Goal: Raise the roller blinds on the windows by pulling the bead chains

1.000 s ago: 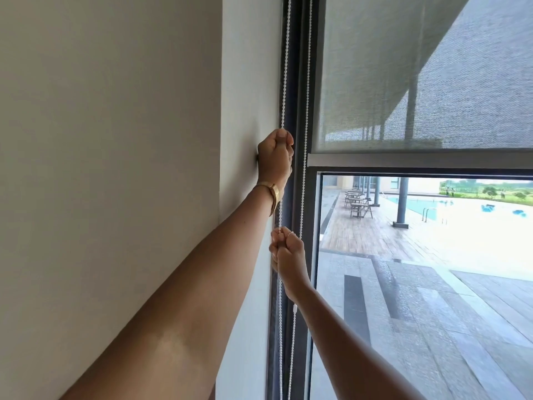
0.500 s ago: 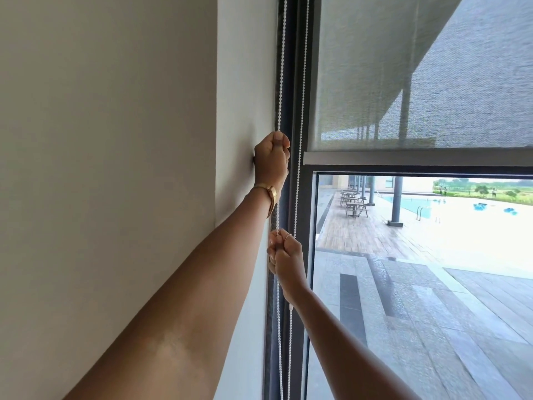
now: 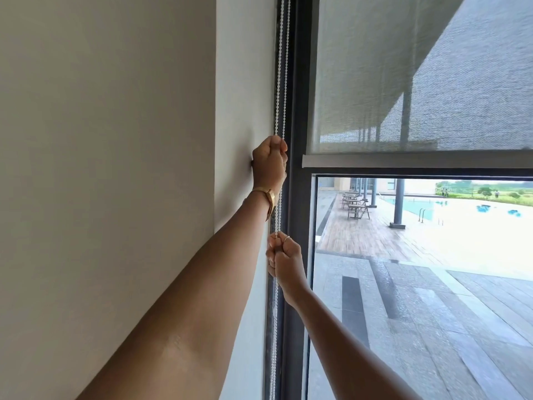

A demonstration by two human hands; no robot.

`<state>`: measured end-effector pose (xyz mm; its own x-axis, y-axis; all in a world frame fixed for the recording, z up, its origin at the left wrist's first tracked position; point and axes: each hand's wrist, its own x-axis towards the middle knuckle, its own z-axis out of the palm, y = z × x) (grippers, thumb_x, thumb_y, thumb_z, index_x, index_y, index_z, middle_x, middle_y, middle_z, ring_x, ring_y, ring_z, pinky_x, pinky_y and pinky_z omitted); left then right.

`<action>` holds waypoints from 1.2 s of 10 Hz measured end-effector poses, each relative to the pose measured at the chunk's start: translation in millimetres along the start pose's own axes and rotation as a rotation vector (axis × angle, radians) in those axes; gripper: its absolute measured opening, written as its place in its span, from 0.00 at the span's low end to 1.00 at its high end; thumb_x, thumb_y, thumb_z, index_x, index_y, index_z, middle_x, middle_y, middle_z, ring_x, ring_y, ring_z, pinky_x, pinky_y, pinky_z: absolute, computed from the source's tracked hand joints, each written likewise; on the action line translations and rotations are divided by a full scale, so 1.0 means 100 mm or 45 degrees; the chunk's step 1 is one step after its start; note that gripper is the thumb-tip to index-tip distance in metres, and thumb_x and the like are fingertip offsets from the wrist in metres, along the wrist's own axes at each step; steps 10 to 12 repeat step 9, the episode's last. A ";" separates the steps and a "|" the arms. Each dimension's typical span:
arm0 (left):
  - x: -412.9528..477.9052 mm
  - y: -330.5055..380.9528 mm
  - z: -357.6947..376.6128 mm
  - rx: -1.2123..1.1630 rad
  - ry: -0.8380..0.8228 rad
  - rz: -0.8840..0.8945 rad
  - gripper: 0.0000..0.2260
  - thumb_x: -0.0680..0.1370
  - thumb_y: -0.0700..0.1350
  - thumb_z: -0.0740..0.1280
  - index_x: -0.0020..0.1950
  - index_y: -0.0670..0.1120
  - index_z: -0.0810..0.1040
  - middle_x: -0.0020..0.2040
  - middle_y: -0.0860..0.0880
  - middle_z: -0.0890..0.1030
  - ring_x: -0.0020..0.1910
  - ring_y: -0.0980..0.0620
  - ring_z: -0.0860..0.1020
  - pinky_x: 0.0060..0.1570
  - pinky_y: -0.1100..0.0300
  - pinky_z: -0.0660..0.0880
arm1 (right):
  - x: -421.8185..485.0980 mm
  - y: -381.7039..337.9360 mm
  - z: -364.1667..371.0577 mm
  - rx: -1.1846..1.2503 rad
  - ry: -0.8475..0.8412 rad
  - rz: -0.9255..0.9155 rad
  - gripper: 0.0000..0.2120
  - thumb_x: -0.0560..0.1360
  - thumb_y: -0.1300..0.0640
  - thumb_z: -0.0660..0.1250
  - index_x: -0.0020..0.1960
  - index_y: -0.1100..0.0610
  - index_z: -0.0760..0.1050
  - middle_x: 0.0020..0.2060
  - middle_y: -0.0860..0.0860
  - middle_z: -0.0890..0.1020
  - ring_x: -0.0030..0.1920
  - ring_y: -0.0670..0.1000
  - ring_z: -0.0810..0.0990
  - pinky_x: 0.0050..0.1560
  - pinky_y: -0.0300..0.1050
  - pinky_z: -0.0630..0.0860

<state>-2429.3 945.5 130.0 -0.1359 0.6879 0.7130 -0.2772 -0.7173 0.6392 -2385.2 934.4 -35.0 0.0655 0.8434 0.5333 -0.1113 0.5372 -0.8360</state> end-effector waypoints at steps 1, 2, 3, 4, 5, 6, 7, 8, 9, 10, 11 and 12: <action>0.00 0.00 0.01 -0.010 0.009 -0.012 0.16 0.78 0.35 0.50 0.32 0.47 0.64 0.28 0.49 0.57 0.20 0.59 0.56 0.20 0.68 0.53 | -0.01 -0.01 -0.02 0.001 -0.004 0.019 0.18 0.62 0.74 0.43 0.33 0.53 0.63 0.29 0.50 0.61 0.24 0.43 0.57 0.24 0.37 0.51; -0.01 0.02 0.02 -0.006 0.014 -0.020 0.16 0.78 0.35 0.50 0.32 0.47 0.64 0.29 0.49 0.58 0.20 0.58 0.56 0.21 0.68 0.52 | 0.00 -0.04 -0.05 -0.050 0.007 0.005 0.20 0.63 0.73 0.43 0.31 0.50 0.64 0.28 0.50 0.63 0.24 0.44 0.57 0.23 0.37 0.53; -0.01 0.05 0.01 0.070 0.006 0.025 0.16 0.79 0.37 0.51 0.32 0.47 0.67 0.28 0.50 0.61 0.20 0.59 0.58 0.22 0.66 0.56 | -0.02 -0.10 -0.06 -0.133 -0.006 0.011 0.18 0.69 0.73 0.45 0.35 0.54 0.65 0.28 0.51 0.65 0.24 0.44 0.60 0.24 0.37 0.56; -0.02 0.07 0.03 0.183 -0.026 0.001 0.16 0.81 0.43 0.52 0.35 0.47 0.71 0.27 0.51 0.66 0.21 0.59 0.62 0.23 0.65 0.59 | -0.03 -0.20 -0.12 -0.217 -0.020 -0.009 0.17 0.76 0.70 0.49 0.38 0.57 0.71 0.31 0.52 0.75 0.26 0.43 0.71 0.29 0.38 0.66; -0.10 0.03 0.04 0.290 -0.122 -0.117 0.15 0.82 0.47 0.53 0.42 0.44 0.75 0.28 0.49 0.71 0.20 0.59 0.65 0.22 0.67 0.60 | -0.07 -0.26 -0.25 -0.329 -0.026 0.083 0.17 0.78 0.67 0.52 0.45 0.52 0.77 0.43 0.54 0.82 0.41 0.49 0.79 0.43 0.42 0.76; -0.19 -0.10 0.06 0.341 -0.035 -0.104 0.12 0.81 0.49 0.55 0.48 0.44 0.75 0.34 0.47 0.80 0.25 0.52 0.74 0.26 0.60 0.71 | -0.17 -0.29 -0.45 -0.396 -0.019 0.178 0.15 0.78 0.67 0.54 0.55 0.55 0.76 0.55 0.58 0.81 0.53 0.56 0.79 0.58 0.50 0.75; -0.32 -0.19 0.14 0.537 0.211 -0.030 0.16 0.79 0.53 0.57 0.60 0.46 0.72 0.57 0.43 0.81 0.55 0.43 0.78 0.58 0.50 0.74 | -0.30 -0.43 -0.69 -0.377 0.060 0.226 0.13 0.80 0.63 0.54 0.57 0.57 0.75 0.56 0.55 0.79 0.62 0.58 0.77 0.59 0.48 0.74; -0.53 -0.23 0.25 0.828 0.293 0.126 0.26 0.79 0.53 0.56 0.74 0.44 0.59 0.74 0.40 0.64 0.73 0.42 0.61 0.72 0.48 0.57 | -0.47 -0.69 -0.94 -0.464 0.177 0.101 0.13 0.80 0.60 0.54 0.55 0.52 0.77 0.53 0.52 0.81 0.60 0.58 0.79 0.60 0.50 0.76; -0.82 -0.26 0.50 0.925 0.222 0.317 0.30 0.79 0.55 0.53 0.77 0.44 0.51 0.78 0.42 0.52 0.77 0.43 0.51 0.75 0.45 0.50 | -0.82 -1.15 -1.18 -0.819 0.307 -0.213 0.14 0.81 0.58 0.54 0.60 0.55 0.77 0.61 0.53 0.80 0.63 0.48 0.77 0.64 0.39 0.73; -0.82 -0.26 0.50 0.925 0.222 0.317 0.30 0.79 0.55 0.53 0.77 0.44 0.51 0.78 0.42 0.52 0.77 0.43 0.51 0.75 0.45 0.50 | -0.82 -1.15 -1.18 -0.819 0.307 -0.213 0.14 0.81 0.58 0.54 0.60 0.55 0.77 0.61 0.53 0.80 0.63 0.48 0.77 0.64 0.39 0.73; -0.82 -0.26 0.50 0.925 0.222 0.317 0.30 0.79 0.55 0.53 0.77 0.44 0.51 0.78 0.42 0.52 0.77 0.43 0.51 0.75 0.45 0.50 | -0.82 -1.15 -1.18 -0.819 0.307 -0.213 0.14 0.81 0.58 0.54 0.60 0.55 0.77 0.61 0.53 0.80 0.63 0.48 0.77 0.64 0.39 0.73; -0.82 -0.26 0.50 0.925 0.222 0.317 0.30 0.79 0.55 0.53 0.77 0.44 0.51 0.78 0.42 0.52 0.77 0.43 0.51 0.75 0.45 0.50 | -0.82 -1.15 -1.18 -0.819 0.307 -0.213 0.14 0.81 0.58 0.54 0.60 0.55 0.77 0.61 0.53 0.80 0.63 0.48 0.77 0.64 0.39 0.73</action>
